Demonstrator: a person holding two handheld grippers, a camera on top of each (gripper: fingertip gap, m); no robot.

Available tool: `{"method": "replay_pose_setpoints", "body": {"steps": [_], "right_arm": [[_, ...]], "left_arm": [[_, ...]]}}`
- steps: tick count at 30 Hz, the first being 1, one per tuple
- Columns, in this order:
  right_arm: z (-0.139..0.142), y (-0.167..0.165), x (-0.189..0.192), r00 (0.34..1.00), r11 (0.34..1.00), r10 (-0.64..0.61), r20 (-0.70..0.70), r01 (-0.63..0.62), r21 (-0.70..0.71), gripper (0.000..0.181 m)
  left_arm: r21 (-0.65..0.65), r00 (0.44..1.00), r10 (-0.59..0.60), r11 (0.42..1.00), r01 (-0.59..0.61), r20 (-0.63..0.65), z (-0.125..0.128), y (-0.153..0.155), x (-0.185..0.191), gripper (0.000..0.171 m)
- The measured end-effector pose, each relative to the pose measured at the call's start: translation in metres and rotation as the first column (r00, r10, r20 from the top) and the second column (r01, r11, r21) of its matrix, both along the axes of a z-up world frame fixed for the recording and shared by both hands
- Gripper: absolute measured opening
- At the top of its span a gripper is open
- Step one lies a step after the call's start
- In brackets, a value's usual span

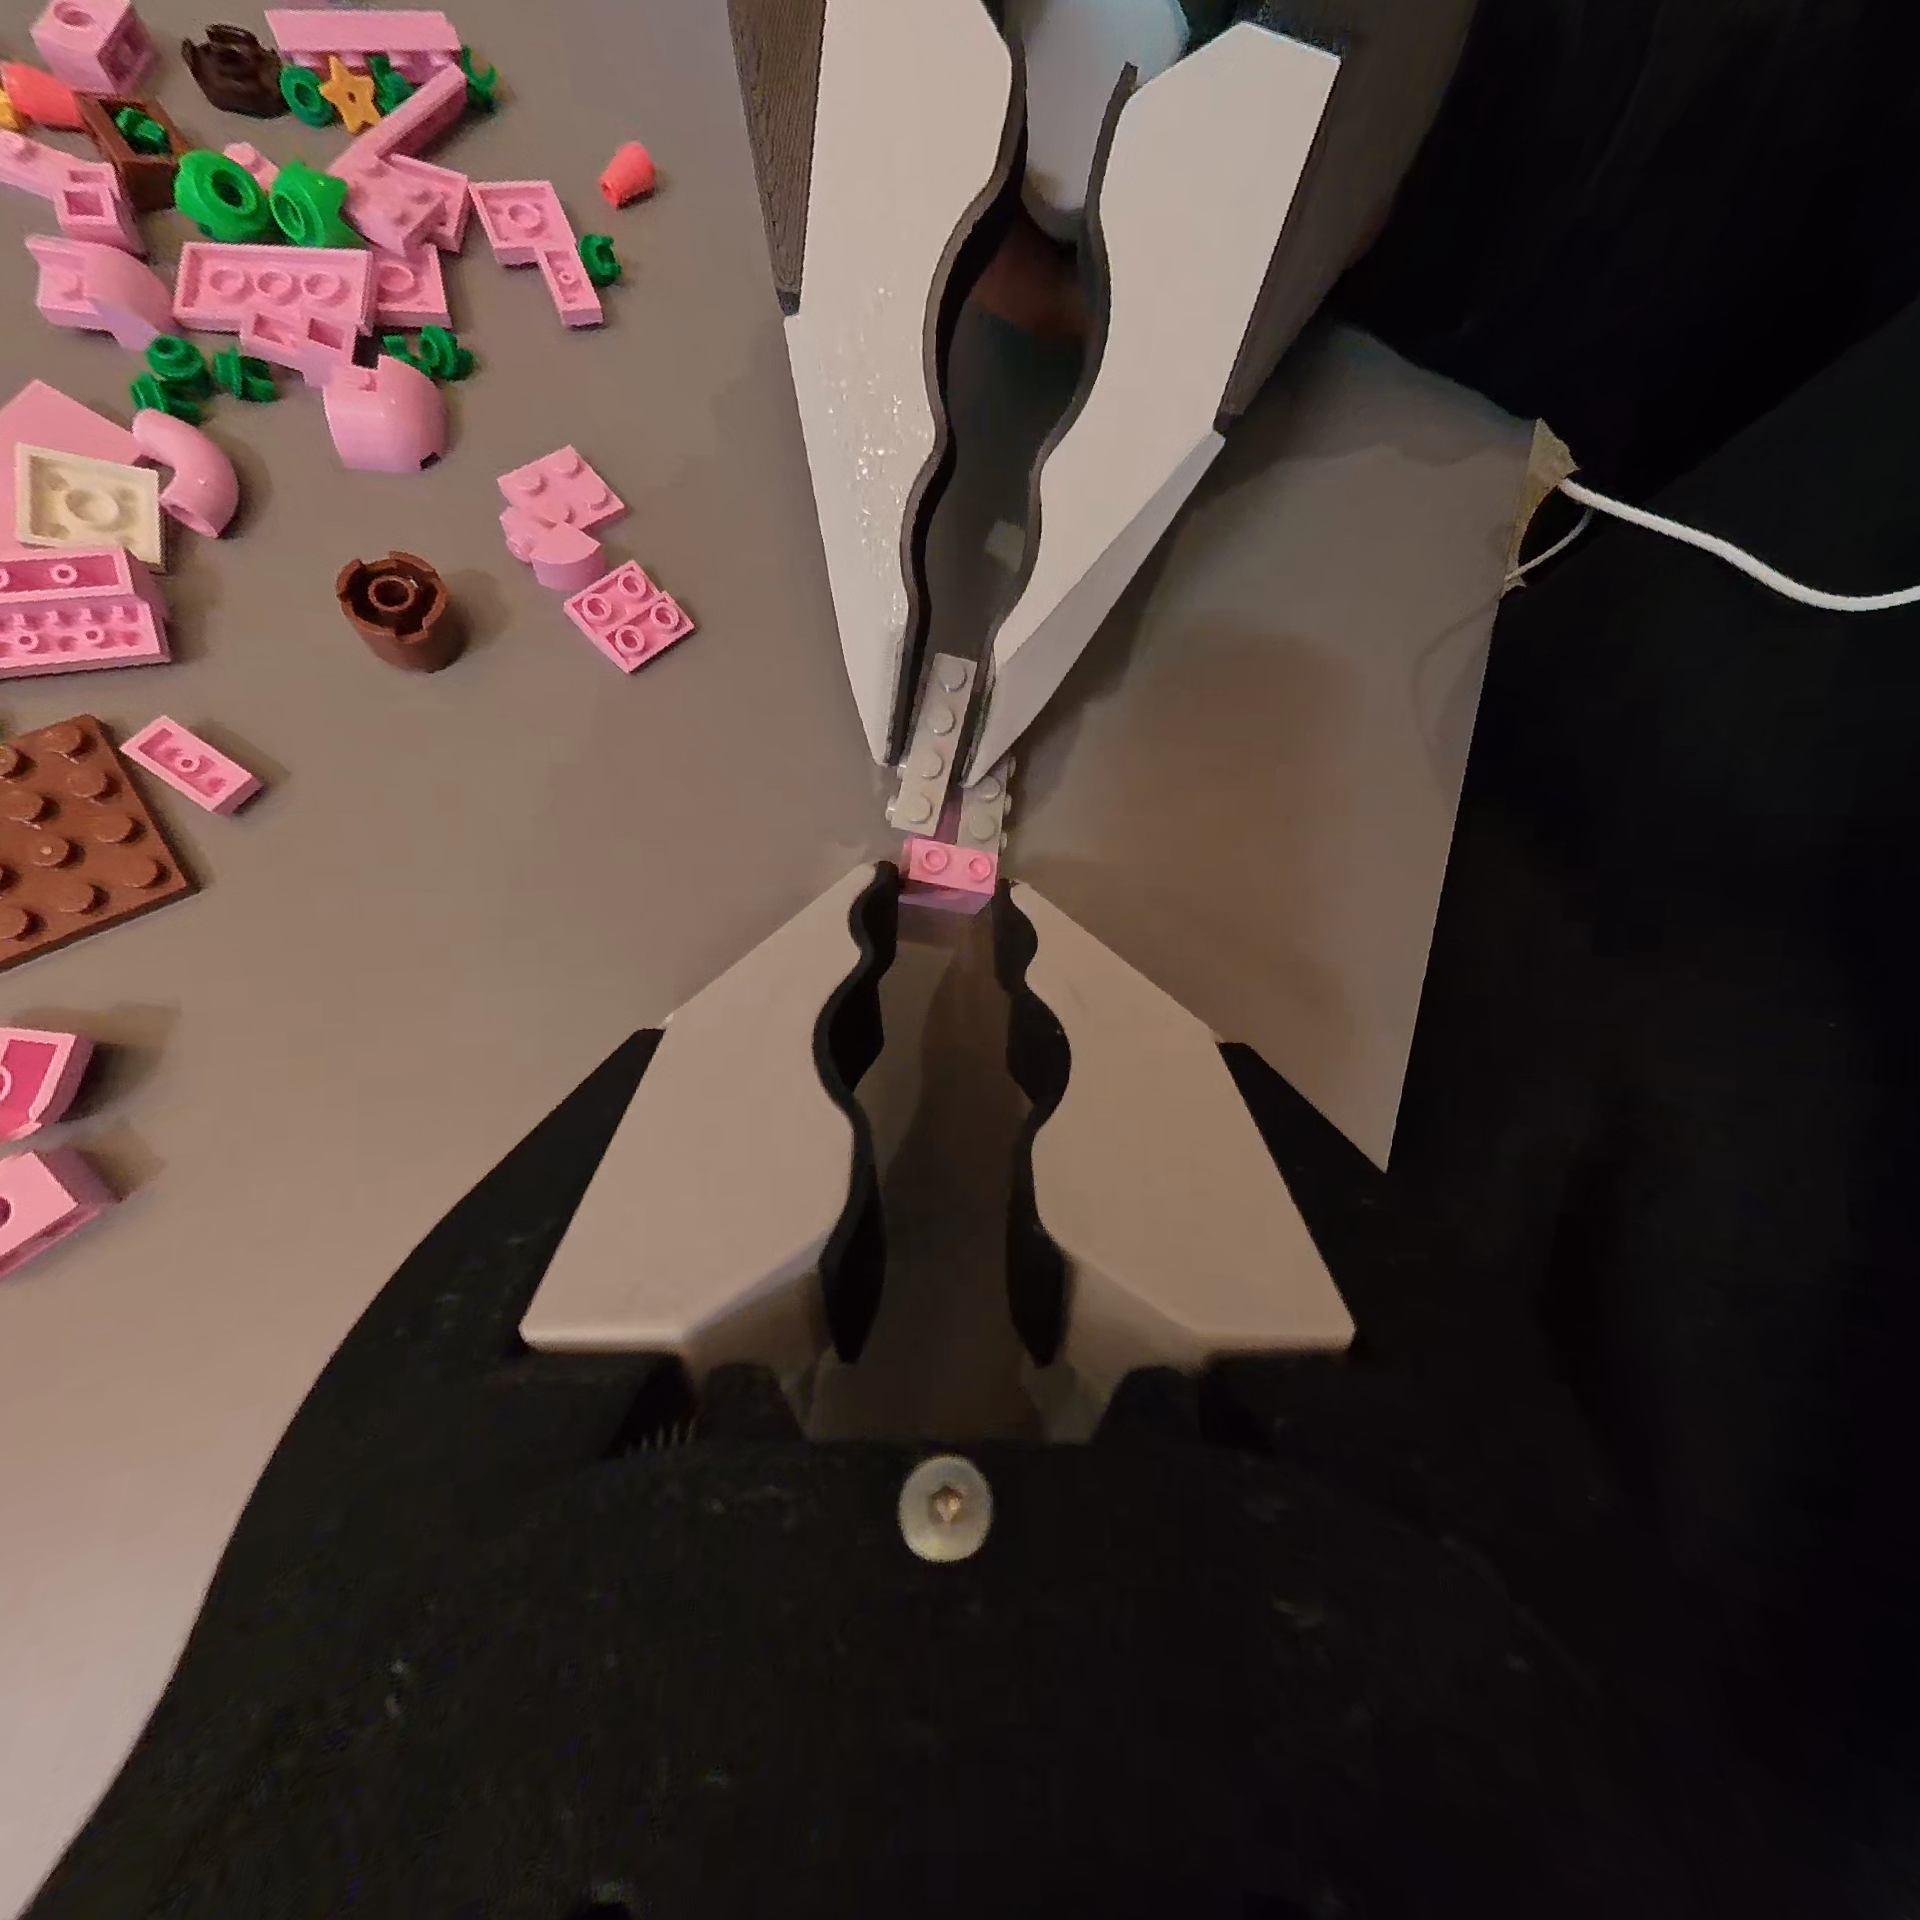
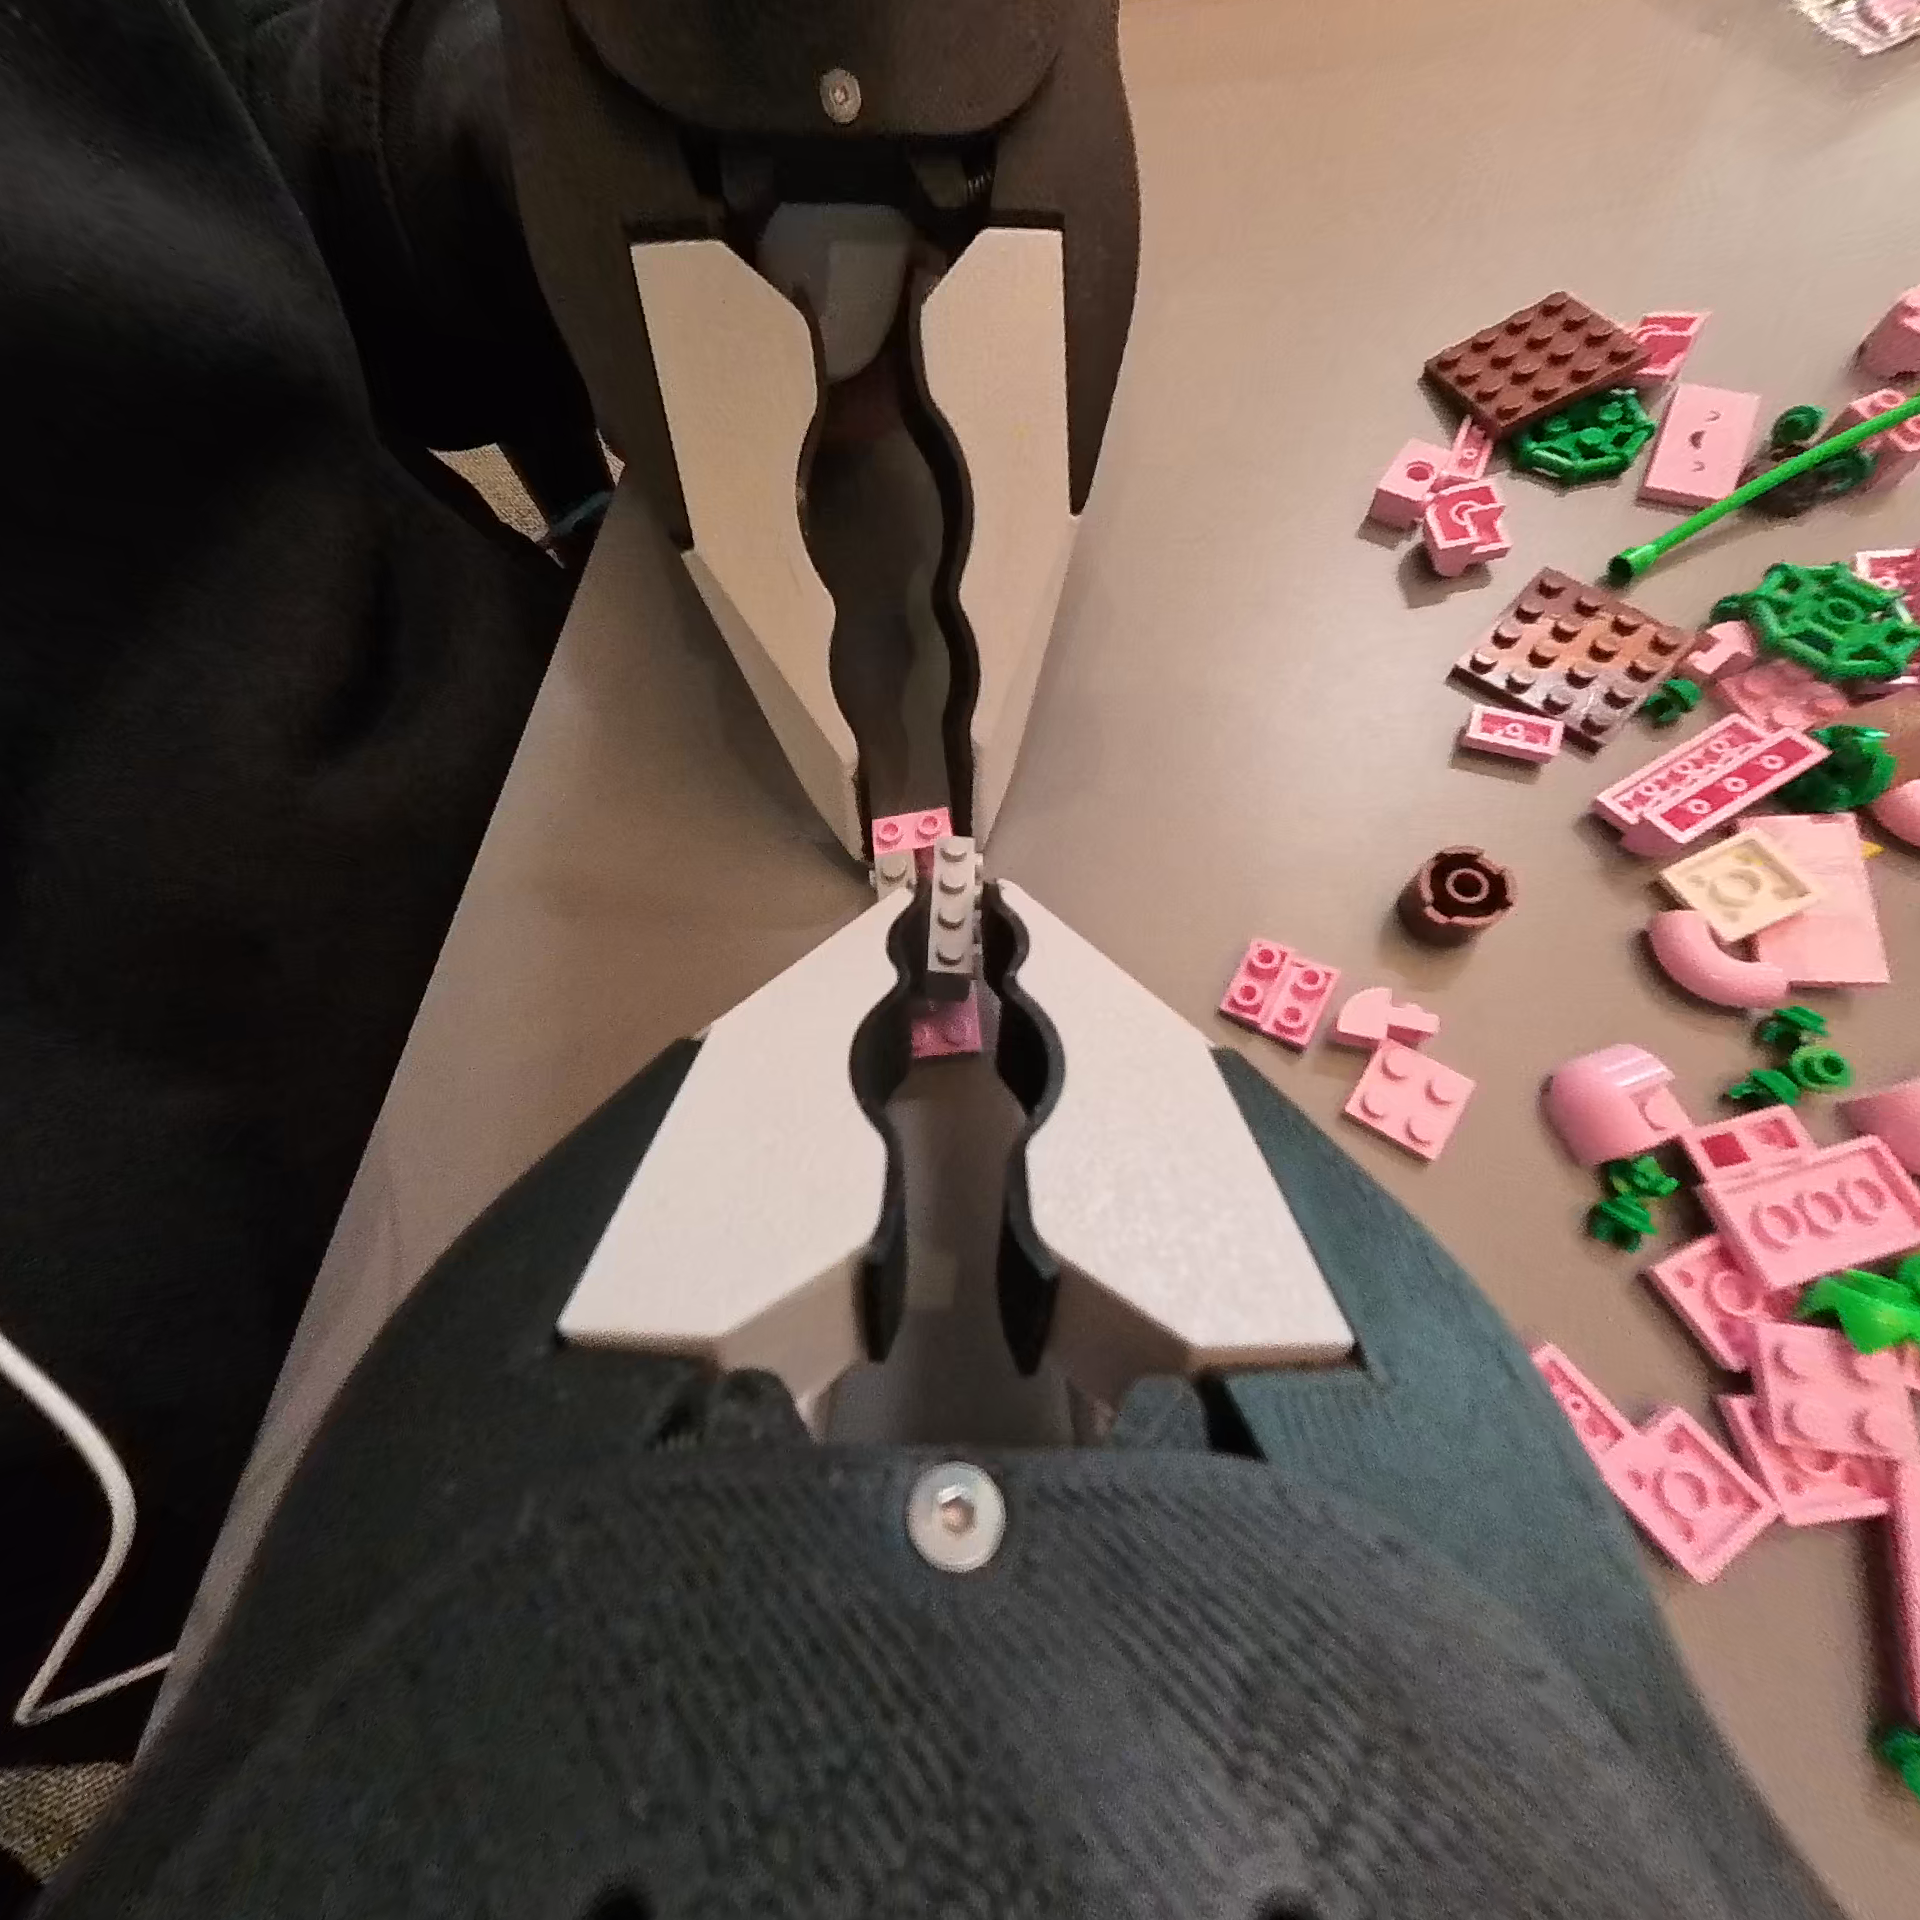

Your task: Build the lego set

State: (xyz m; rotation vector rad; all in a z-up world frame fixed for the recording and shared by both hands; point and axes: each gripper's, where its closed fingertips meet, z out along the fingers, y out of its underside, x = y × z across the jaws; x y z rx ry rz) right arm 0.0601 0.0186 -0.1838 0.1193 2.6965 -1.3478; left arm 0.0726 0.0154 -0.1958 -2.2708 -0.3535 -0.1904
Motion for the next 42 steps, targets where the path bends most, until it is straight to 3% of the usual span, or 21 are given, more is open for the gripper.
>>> {"method": "replay_pose_setpoints", "body": {"steps": [13, 23, 30, 42], "right_arm": [[0.0, 0.001, 0.004, 1.0, 1.0, 0.023, 0.012, -0.023, 0.001, 0.008], [0.002, 0.007, 0.007, 0.996, 1.0, 0.024, 0.086, -0.024, -0.011, 0.02], [0.0, 0.011, -0.006, 0.991, 0.999, -0.05, 0.121, 0.05, 0.003, 0.016], [-0.007, 0.013, 0.0, 0.984, 0.998, -0.037, 0.172, 0.029, 0.047, 0.01]], "left_arm": [[0.003, 1.0, -0.002, 1.0, 0.002, 0.017, 0.0, 0.0, 0.0, 0.015], [0.003, 1.0, -0.002, 1.0, 0.002, 0.015, 0.0, 0.0, 0.0, 0.016], [0.006, 1.0, -0.002, 1.0, 0.002, 0.023, 0.0, 0.0, 0.0, 0.016], [0.0, 1.0, -0.002, 1.0, 0.002, 0.012, -0.001, 0.0, 0.0, 0.016]]}}
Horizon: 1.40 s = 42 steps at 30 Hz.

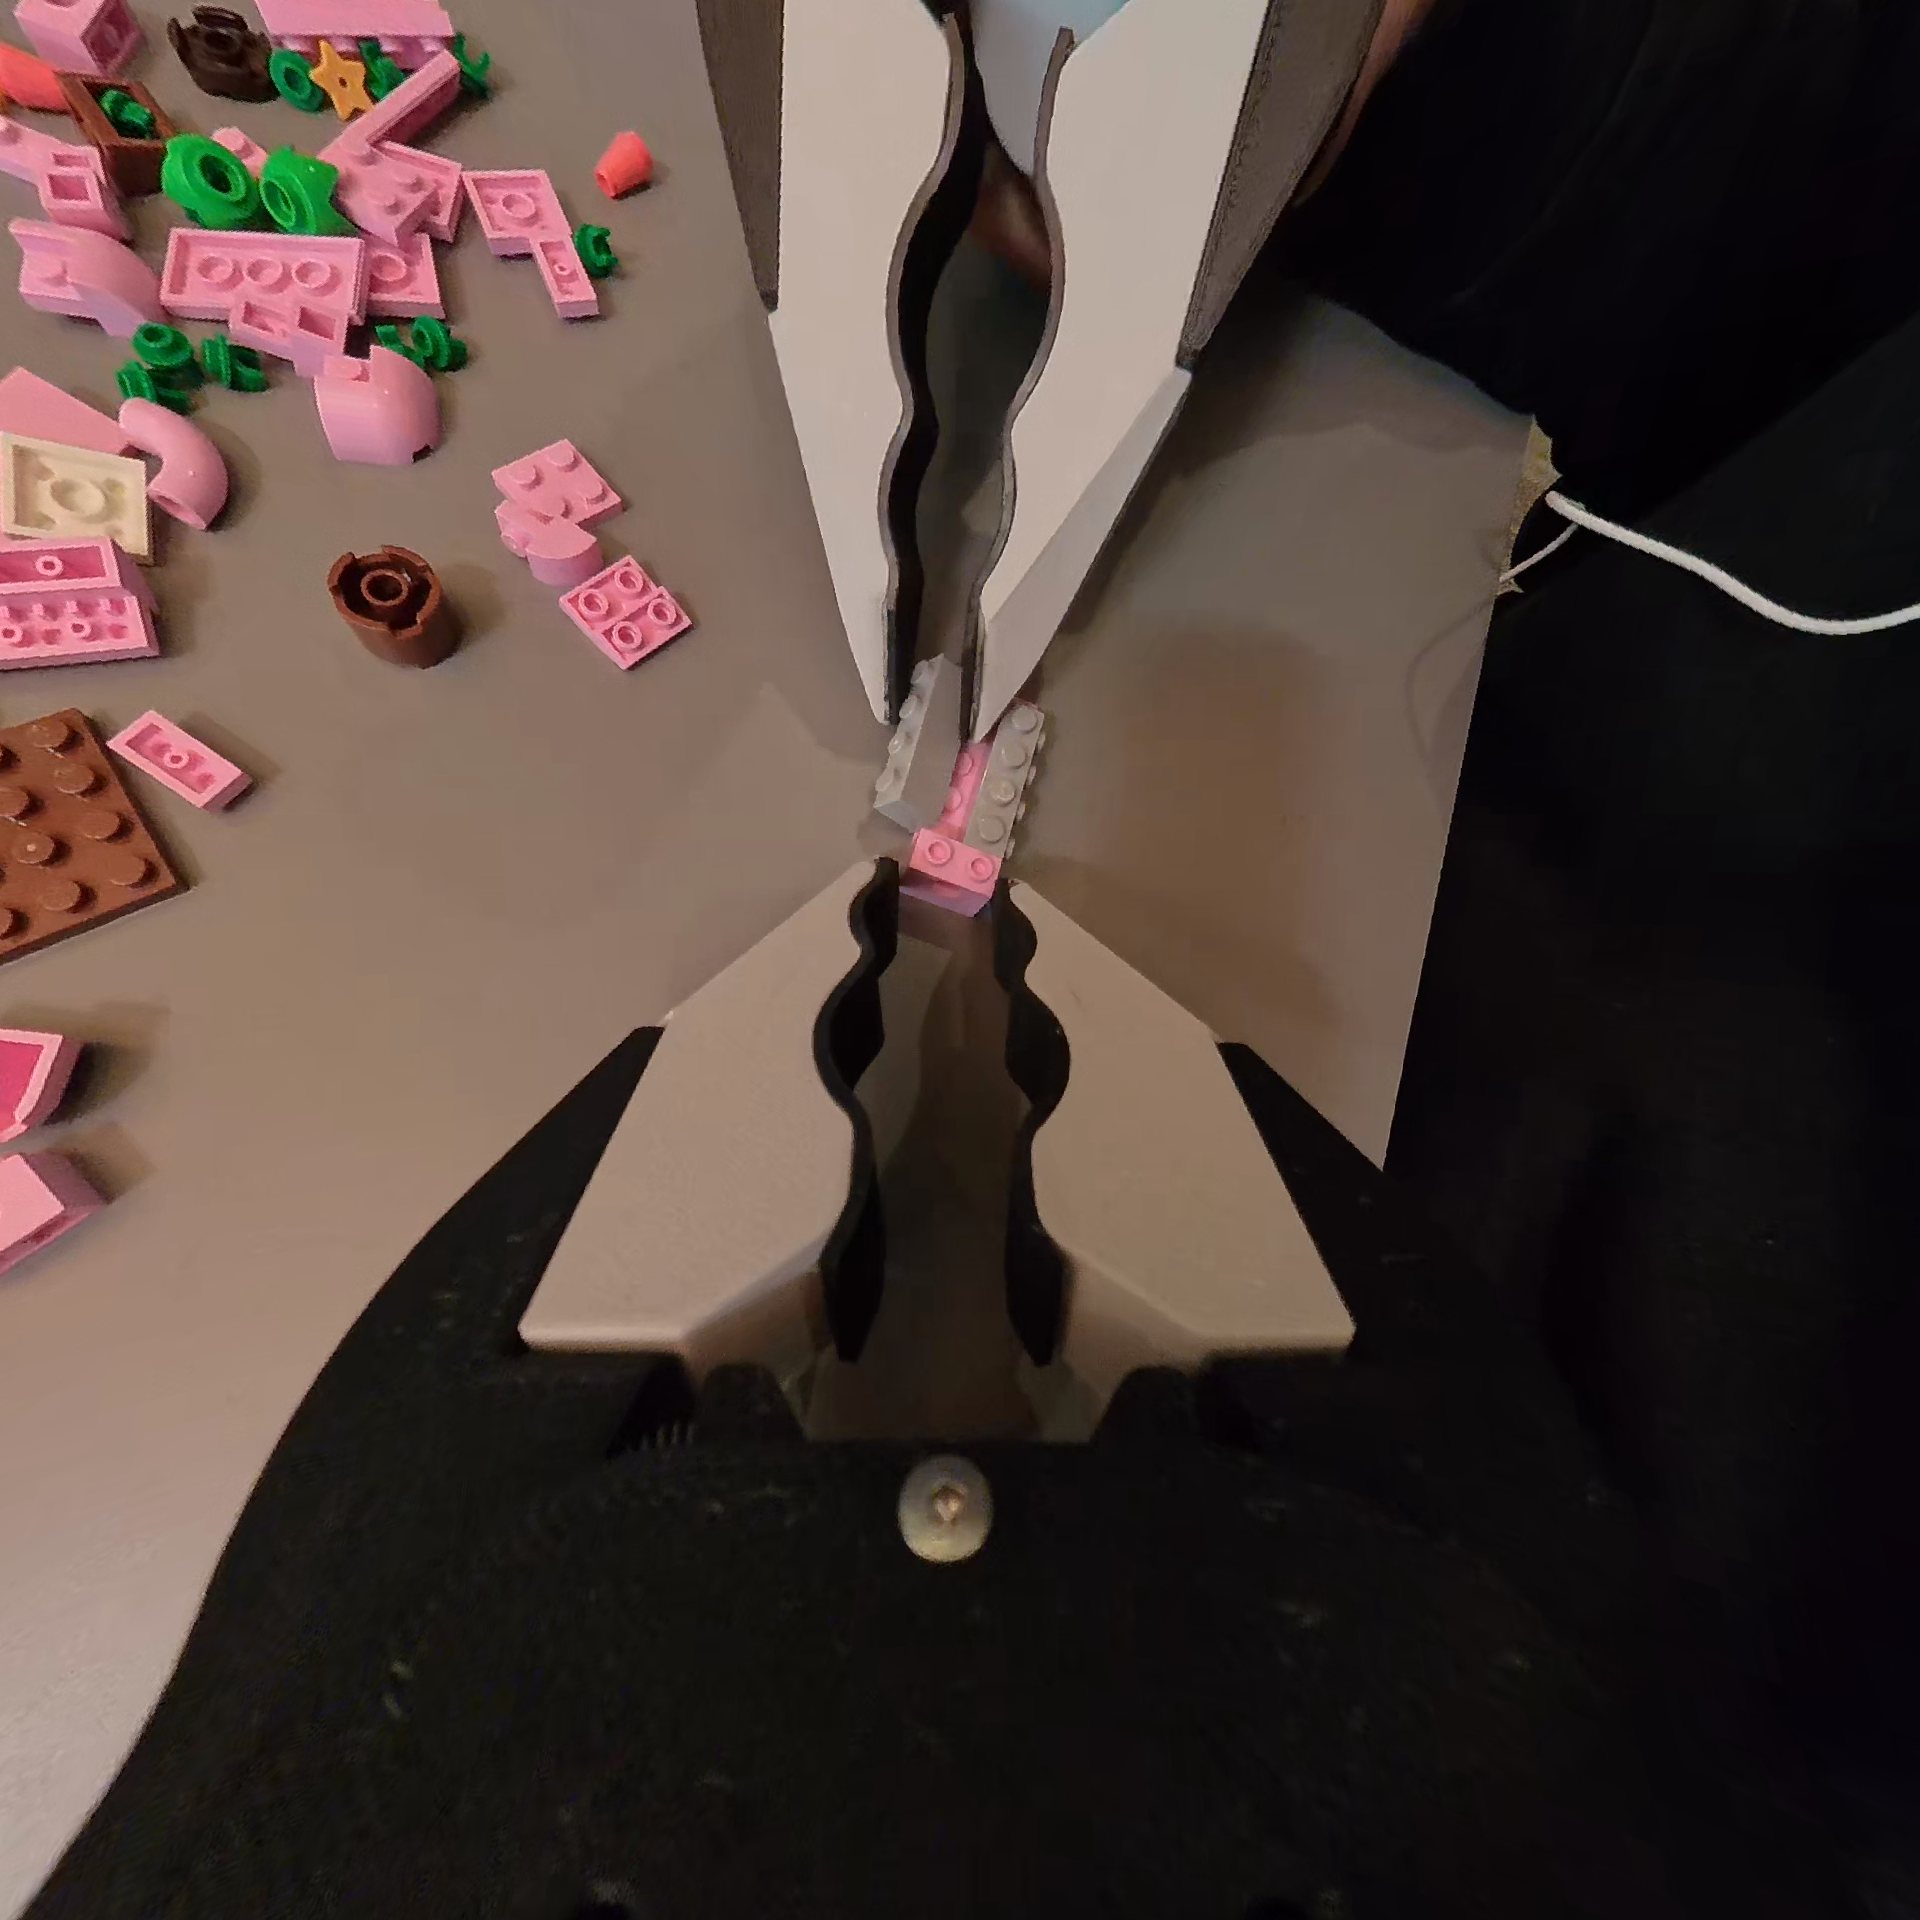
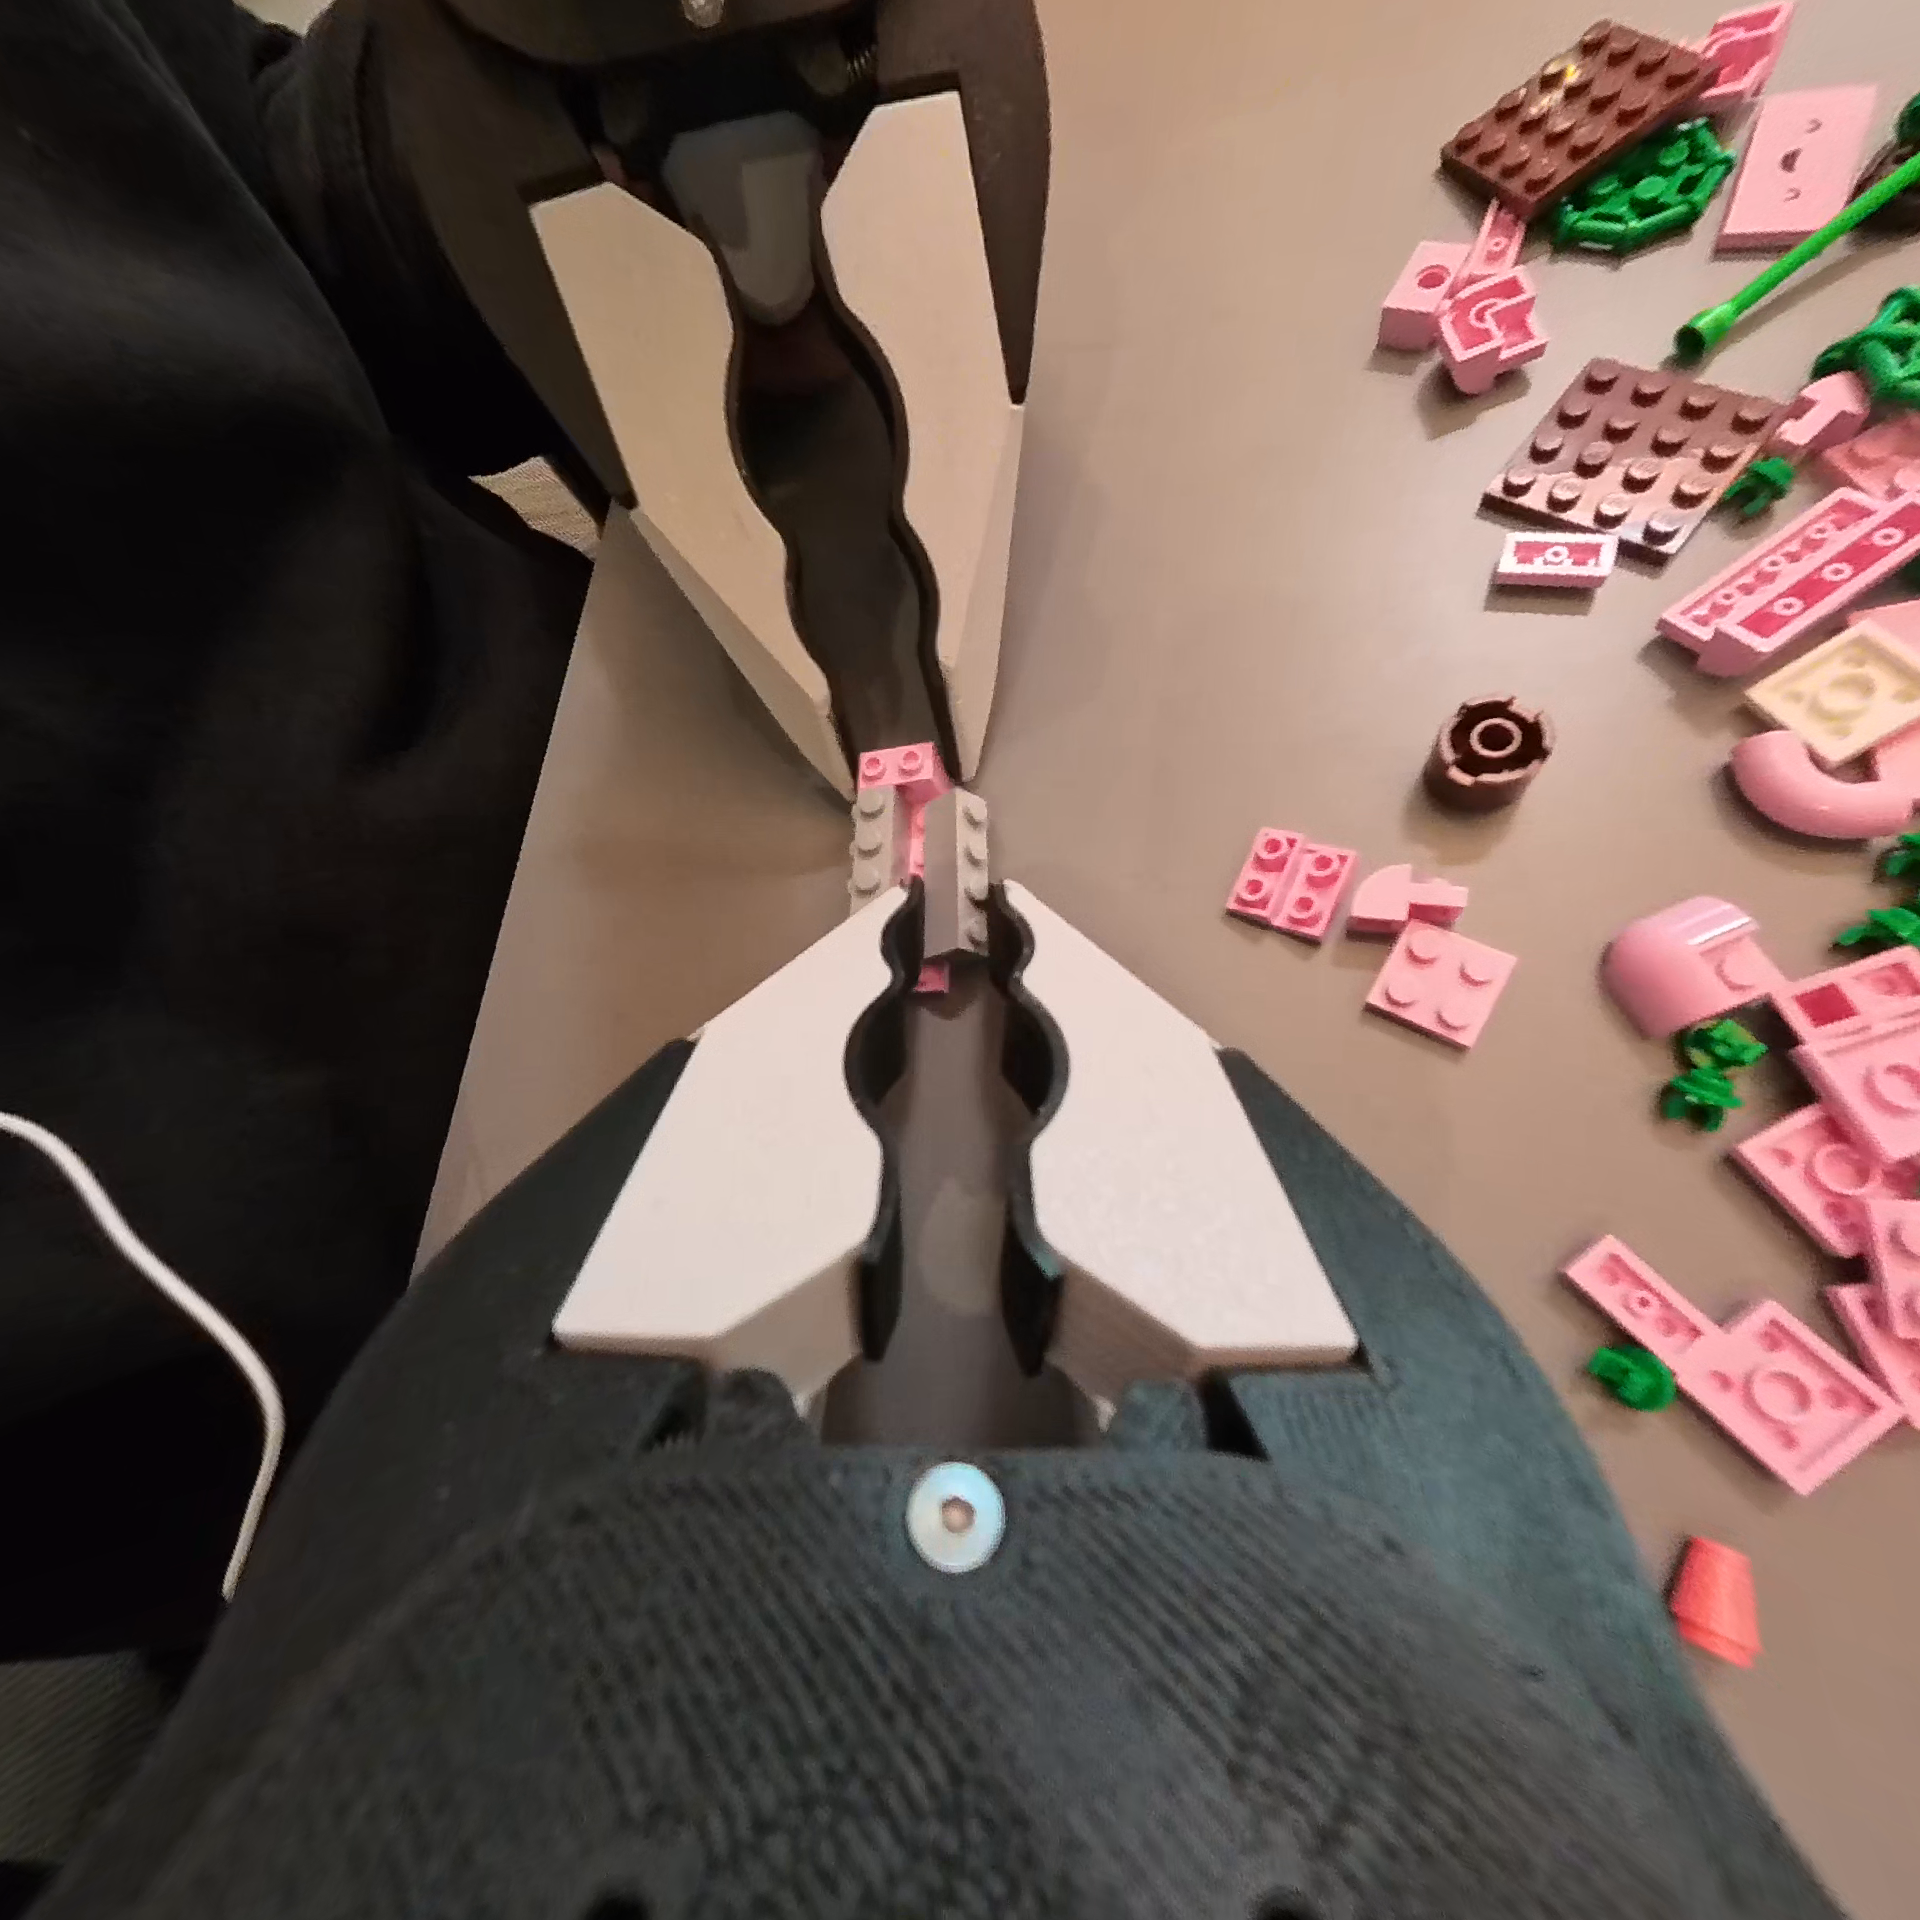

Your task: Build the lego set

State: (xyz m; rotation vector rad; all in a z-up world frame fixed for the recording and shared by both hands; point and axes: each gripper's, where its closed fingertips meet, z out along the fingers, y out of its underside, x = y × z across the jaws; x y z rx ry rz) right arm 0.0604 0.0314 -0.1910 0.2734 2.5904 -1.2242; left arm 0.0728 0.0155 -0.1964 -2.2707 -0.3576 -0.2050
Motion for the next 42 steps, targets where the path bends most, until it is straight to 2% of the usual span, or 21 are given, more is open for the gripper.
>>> {"method": "replay_pose_setpoints", "body": {"steps": [10, 23, 32, 33, 42], "right_arm": [[0.006, -0.003, 0.004, 0.995, 0.998, 0.044, -0.093, -0.048, -0.035, 0.011], [0.008, -0.003, 0.008, 0.996, 0.997, 0.06, -0.071, -0.064, -0.05, 0.016], [0.011, -0.002, 0.013, 0.993, 0.993, 0.094, -0.067, -0.098, -0.064, 0.01], [0.01, -0.002, 0.014, 0.993, 0.993, 0.099, -0.066, -0.103, -0.062, 0.009], [0.008, -0.002, 0.014, 0.991, 0.993, 0.1, -0.09, -0.105, -0.045, 0.007]], "left_arm": [[-0.002, 1.0, 0.0, 1.0, 0.0, -0.006, 0.0, 0.0, 0.0, 0.016], [-0.002, 1.0, 0.0, 1.0, 0.0, -0.006, 0.0, 0.0, 0.0, 0.016], [-0.004, 1.0, 0.002, 1.0, -0.002, -0.007, 0.0, 0.0, 0.0, 0.014], [-0.006, 1.0, 0.002, 1.0, -0.003, -0.006, -0.001, 0.0, 0.0, 0.009], [-0.007, 1.0, 0.0, 1.0, 0.0, -0.006, -0.001, 0.0, 0.0, 0.009]]}}
